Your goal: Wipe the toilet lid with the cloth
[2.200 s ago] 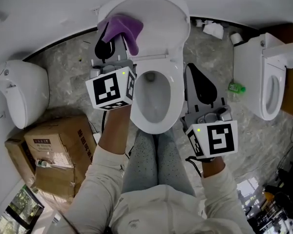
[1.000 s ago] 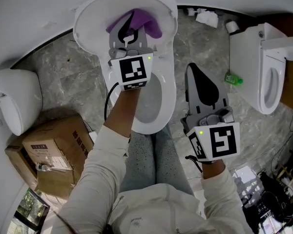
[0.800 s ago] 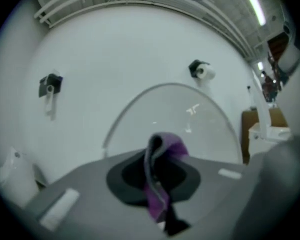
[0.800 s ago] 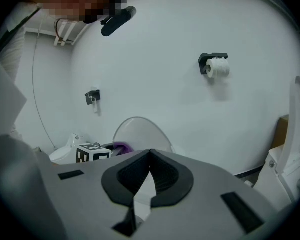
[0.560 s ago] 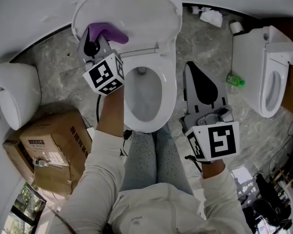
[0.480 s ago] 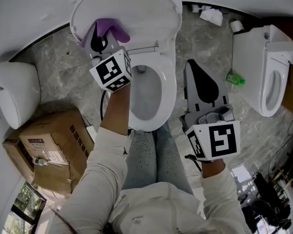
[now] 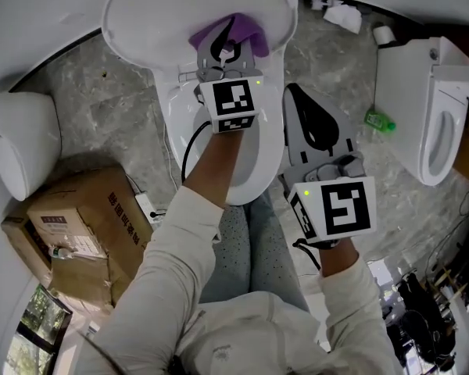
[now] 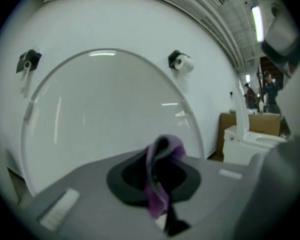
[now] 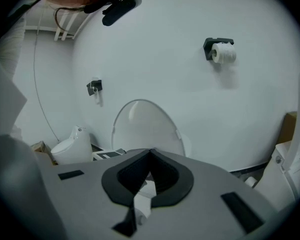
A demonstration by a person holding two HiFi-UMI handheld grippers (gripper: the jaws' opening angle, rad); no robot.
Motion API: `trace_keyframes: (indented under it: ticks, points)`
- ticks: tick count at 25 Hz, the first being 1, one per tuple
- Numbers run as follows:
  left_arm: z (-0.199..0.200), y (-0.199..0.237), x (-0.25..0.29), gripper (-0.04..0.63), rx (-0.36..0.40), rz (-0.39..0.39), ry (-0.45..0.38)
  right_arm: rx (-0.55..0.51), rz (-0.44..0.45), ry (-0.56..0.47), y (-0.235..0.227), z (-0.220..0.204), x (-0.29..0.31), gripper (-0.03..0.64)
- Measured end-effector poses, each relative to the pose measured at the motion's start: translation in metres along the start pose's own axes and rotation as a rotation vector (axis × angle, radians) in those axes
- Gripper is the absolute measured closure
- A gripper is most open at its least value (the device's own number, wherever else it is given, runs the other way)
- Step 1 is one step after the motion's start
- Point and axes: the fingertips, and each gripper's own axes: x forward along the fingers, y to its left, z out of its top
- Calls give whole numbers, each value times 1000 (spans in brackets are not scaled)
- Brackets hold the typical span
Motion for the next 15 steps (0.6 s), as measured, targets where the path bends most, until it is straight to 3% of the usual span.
trace_keyframes:
  ticks: [3, 8, 11, 15]
  points:
    - [-35, 53, -18, 580, -41, 102, 75, -1, 33, 22, 15, -12, 14, 601]
    - [-87, 176, -70, 577, -143, 426, 173, -3, 73, 49, 34, -23, 26, 601]
    - [-101, 188, -77, 577, -157, 484, 183, 3, 61, 67, 31, -32, 25, 601]
    - [-116, 163, -61, 578, -303, 534, 187, 8, 24, 83, 20, -40, 20, 601]
